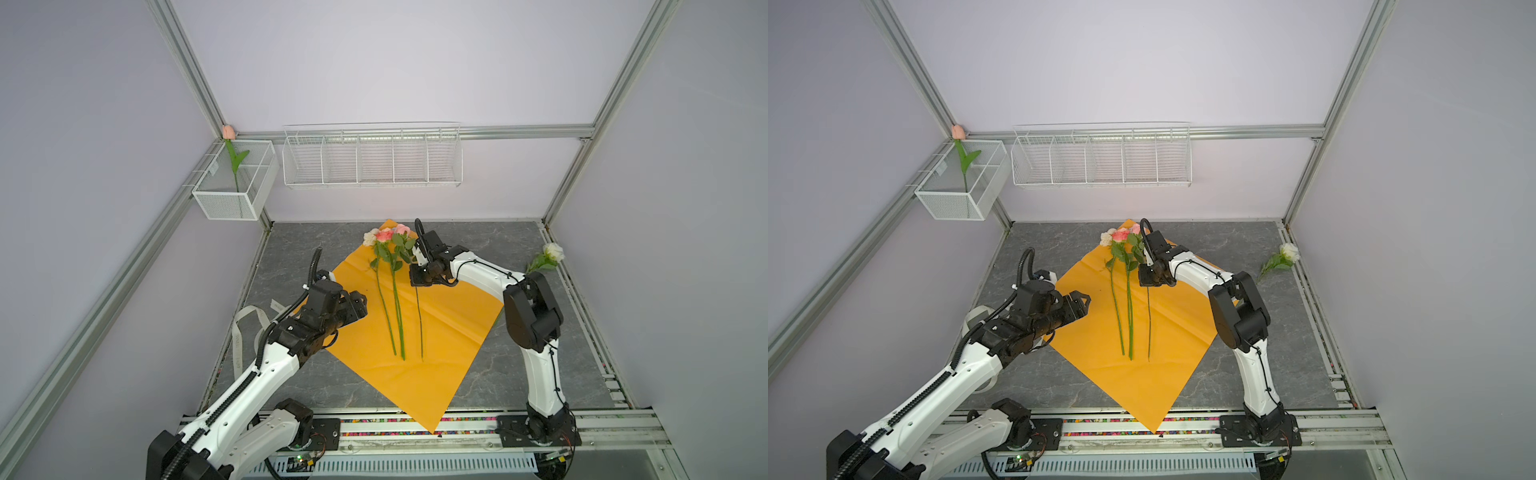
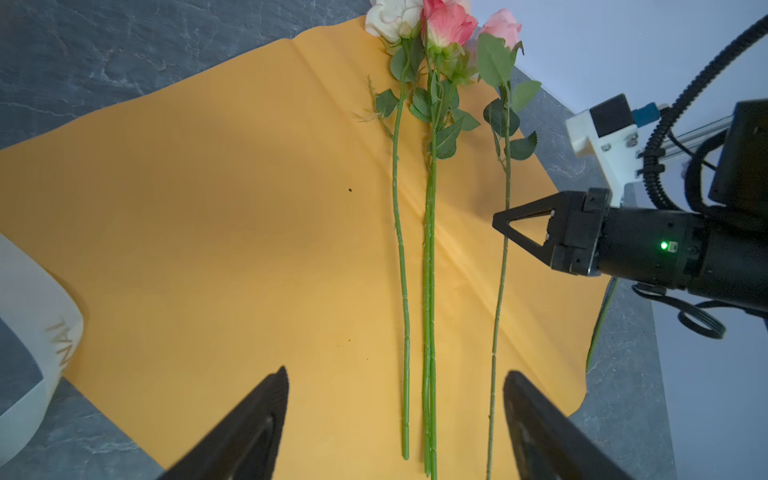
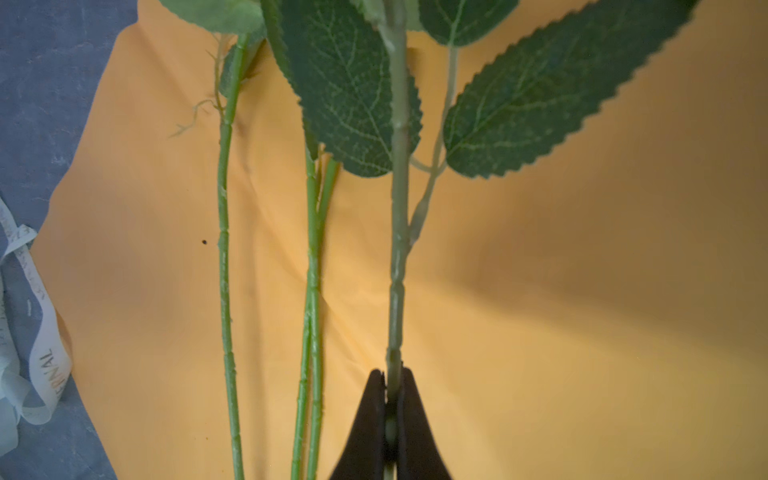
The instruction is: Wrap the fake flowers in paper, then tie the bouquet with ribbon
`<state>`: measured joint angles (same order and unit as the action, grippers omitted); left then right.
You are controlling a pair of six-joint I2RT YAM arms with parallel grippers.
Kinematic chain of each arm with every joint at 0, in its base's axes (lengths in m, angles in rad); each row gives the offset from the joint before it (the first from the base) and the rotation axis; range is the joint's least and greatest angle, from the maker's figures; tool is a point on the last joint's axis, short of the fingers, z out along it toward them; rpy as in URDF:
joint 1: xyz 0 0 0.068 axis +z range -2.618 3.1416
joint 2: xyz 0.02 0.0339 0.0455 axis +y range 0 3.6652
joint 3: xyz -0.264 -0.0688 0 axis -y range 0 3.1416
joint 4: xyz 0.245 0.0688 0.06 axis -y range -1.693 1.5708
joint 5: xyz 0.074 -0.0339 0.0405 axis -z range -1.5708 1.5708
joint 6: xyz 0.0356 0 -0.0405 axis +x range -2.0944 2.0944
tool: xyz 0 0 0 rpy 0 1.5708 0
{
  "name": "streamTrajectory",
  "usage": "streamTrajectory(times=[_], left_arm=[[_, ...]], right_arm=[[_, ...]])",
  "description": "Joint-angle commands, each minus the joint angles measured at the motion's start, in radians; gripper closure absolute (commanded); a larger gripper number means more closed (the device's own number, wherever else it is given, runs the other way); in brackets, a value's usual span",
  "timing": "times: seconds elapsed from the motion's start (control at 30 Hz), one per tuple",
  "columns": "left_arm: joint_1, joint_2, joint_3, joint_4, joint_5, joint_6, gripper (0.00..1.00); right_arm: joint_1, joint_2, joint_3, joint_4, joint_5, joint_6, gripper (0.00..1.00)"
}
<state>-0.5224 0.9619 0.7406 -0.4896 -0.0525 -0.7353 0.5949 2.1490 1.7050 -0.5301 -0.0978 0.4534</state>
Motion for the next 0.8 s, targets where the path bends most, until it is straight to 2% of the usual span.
streamTrajectory(times=[0.0, 0.2, 0.37, 0.47, 0.63, 0.7, 0.77], left_arm=[[0.004, -0.024, -0.025, -0.033, -0.021, -0.027, 0.18], [0.004, -0.014, -0.023, -0.026, -0.017, -0.014, 0.18], [0.005, 0.016, 0.0, -0.012, 0.005, -0.002, 0.18], [0.005, 0.034, 0.014, 0.008, 0.039, 0.007, 0.18], [0.004, 0.076, 0.013, 0.111, 0.169, 0.032, 0.18], [0.003, 0.11, 0.009, 0.164, 0.223, 0.017, 0.19], [-0.009, 0.159, 0.02, 0.208, 0.271, 0.007, 0.19]], right_arm=[[-0.004, 0.029, 0.066, 0.004, 0.013, 0.042, 0.92], [0.003, 0.121, 0.147, -0.033, -0.076, 0.035, 0.89], [0.016, 0.124, 0.161, -0.069, -0.072, 0.004, 0.84], [0.011, 0.094, 0.162, -0.102, -0.034, -0.028, 0.66], [-0.04, -0.064, 0.103, -0.14, 0.055, -0.089, 0.59], [-0.089, -0.155, 0.024, -0.122, 0.07, -0.089, 0.58], [-0.178, -0.276, -0.129, -0.053, 0.069, -0.08, 0.54]])
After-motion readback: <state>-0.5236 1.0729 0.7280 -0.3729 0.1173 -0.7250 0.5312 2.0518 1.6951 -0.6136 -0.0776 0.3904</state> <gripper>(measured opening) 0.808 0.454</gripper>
